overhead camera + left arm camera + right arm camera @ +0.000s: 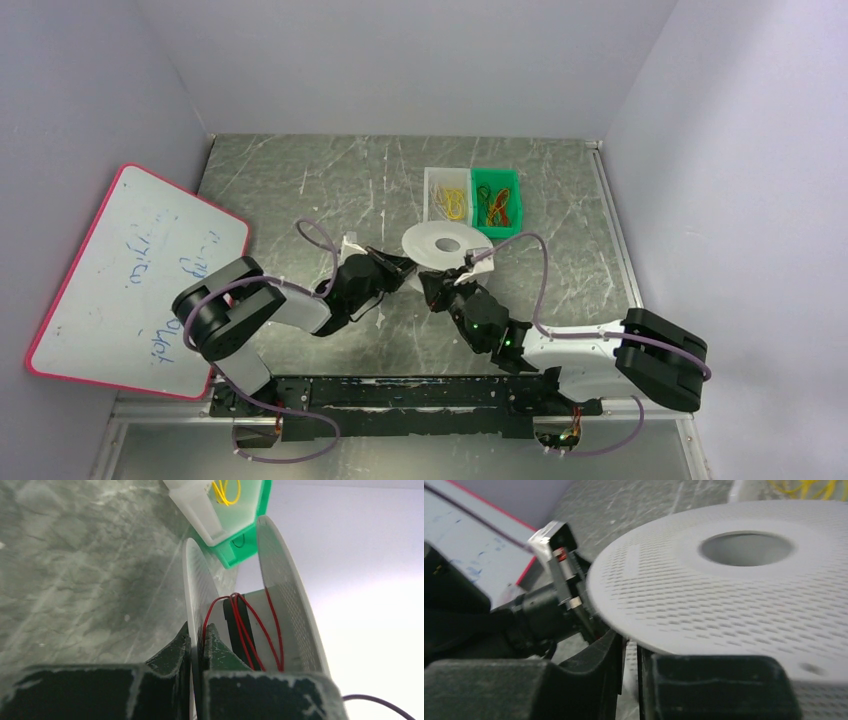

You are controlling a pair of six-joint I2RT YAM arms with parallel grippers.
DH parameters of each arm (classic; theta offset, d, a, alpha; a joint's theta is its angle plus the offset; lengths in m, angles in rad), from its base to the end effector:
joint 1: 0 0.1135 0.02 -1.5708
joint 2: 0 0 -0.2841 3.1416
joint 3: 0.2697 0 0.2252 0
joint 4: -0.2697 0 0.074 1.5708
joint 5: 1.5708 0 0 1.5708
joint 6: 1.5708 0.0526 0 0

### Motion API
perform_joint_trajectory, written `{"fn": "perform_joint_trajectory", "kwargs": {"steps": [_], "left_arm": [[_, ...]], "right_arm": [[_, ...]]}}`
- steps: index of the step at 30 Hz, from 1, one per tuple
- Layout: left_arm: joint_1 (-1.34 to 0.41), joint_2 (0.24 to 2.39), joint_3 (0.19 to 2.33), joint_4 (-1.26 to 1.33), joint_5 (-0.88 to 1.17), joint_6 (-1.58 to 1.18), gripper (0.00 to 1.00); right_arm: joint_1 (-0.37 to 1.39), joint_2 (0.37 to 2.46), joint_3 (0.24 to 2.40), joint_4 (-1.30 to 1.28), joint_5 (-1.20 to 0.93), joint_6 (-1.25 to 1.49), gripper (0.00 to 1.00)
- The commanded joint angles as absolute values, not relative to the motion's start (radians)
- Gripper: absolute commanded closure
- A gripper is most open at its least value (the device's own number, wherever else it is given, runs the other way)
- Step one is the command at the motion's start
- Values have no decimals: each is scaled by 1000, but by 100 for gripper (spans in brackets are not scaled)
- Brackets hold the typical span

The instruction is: Wrap the cables

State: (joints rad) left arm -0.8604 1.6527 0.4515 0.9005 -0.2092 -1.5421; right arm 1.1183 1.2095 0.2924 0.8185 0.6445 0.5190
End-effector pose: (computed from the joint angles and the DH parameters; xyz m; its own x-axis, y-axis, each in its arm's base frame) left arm 0.2022 -0.2184 0.1788 -0.6175 -0.7815 -0.0889 -0.1755 0.2471 -0.9530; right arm 0.1223 0.1793 0.2320 -0.2643 0.3632 -0.8934 -0.3759 0.8143 0.4423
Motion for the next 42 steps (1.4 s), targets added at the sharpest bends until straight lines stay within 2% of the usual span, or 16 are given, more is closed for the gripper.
{"fn": "perform_joint_trajectory", "kwargs": {"steps": [1,4,7,14,22,30,38,42], "left_arm": [[-977,1639,461,1112,345,-1364,93],[-978,1640,460,1122,347,-1359,93],[-978,1649,449,1161,344,-1371,93],[-973,1682,459,1243,367,-1385,93],[-953,1643,440,1205,351,-1350,93],[-890,1616,389,1221,368,-1337,93],[-770,1468,360,1061,410,-1259,93],[-708,1350,373,867,400,-1177,93]], "right_arm": [[1092,1235,354,895,583,515,78],[1091,1231,381,852,555,499,67],[1090,1207,394,813,528,497,60],[1090,1112,460,605,494,503,55],[1089,948,493,373,556,470,48],[1083,824,603,93,645,372,36],[1057,793,678,-151,690,330,28],[1042,785,695,-231,692,333,25]]}}
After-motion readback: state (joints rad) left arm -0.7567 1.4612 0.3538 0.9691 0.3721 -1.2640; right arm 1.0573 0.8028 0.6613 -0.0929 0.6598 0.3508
